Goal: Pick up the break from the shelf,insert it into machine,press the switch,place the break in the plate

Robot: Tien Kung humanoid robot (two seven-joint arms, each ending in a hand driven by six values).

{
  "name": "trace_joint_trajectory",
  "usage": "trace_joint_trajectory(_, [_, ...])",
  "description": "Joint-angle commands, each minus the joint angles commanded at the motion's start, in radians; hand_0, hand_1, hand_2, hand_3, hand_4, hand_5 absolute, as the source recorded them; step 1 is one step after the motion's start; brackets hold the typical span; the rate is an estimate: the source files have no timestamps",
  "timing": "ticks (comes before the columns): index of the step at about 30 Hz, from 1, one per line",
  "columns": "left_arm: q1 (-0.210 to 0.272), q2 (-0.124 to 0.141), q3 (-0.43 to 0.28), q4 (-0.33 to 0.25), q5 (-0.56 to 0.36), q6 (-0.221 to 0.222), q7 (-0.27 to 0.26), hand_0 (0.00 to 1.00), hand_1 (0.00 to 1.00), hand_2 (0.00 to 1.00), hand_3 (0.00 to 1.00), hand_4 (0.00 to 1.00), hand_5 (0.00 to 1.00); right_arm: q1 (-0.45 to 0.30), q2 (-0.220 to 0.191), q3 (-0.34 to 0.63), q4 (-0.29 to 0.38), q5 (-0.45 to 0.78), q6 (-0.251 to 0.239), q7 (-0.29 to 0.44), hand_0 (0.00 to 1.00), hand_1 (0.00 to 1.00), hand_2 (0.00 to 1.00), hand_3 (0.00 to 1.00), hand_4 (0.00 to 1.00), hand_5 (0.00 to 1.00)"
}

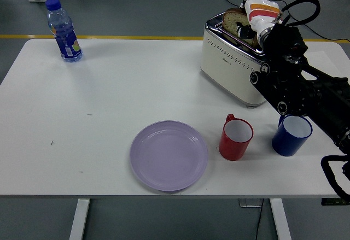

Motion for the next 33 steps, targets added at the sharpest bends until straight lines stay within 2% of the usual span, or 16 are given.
trace_joint_trajectory(4, [0.001, 0.001, 0.000, 0.000, -0.001, 0.001, -0.001, 0.680, 0.694, 0.678, 0.562, 0.292, 0.830, -0.005, -0.008, 0.001, 0.029, -0.001, -0.014, -0.002, 0.179, 0.246, 0.345, 0.461, 0.448, 0.002])
trace_joint_trajectory(7, [0.005, 0.003, -0.001, 0.000, 0.002, 0.000, -0.002, 0.680, 0.694, 0.678, 0.562, 0.292, 0.830, -0.013, -0.050, 0.015, 0.089, -0.002, -0.045, -0.004, 0.179, 0.246, 0.345, 0.461, 0.448, 0.002])
trace_joint_trajectory(18, [0.006, 0.005, -0.002, 0.000, 0.005, 0.000, -0.003, 0.680, 0.692, 0.680, 0.562, 0.290, 0.830, -0.024, -0.153, 0.075, 0.229, -0.002, -0.077, -0.010, 0.165, 0.220, 0.324, 0.437, 0.418, 0.002])
trace_joint_trajectory(25, [0.004, 0.005, -0.003, 0.000, 0.003, 0.001, -0.003, 0.680, 0.692, 0.680, 0.562, 0.290, 0.830, -0.047, -0.228, 0.129, 0.375, 0.022, -0.105, -0.021, 0.158, 0.208, 0.315, 0.426, 0.449, 0.002])
trace_joint_trajectory(33, [0.002, 0.004, 0.000, 0.000, -0.007, 0.002, -0.005, 0.680, 0.692, 0.681, 0.562, 0.289, 0.829, -0.092, -0.299, 0.173, 0.568, 0.102, -0.085, -0.056, 0.120, 0.165, 0.296, 0.409, 0.456, 0.002])
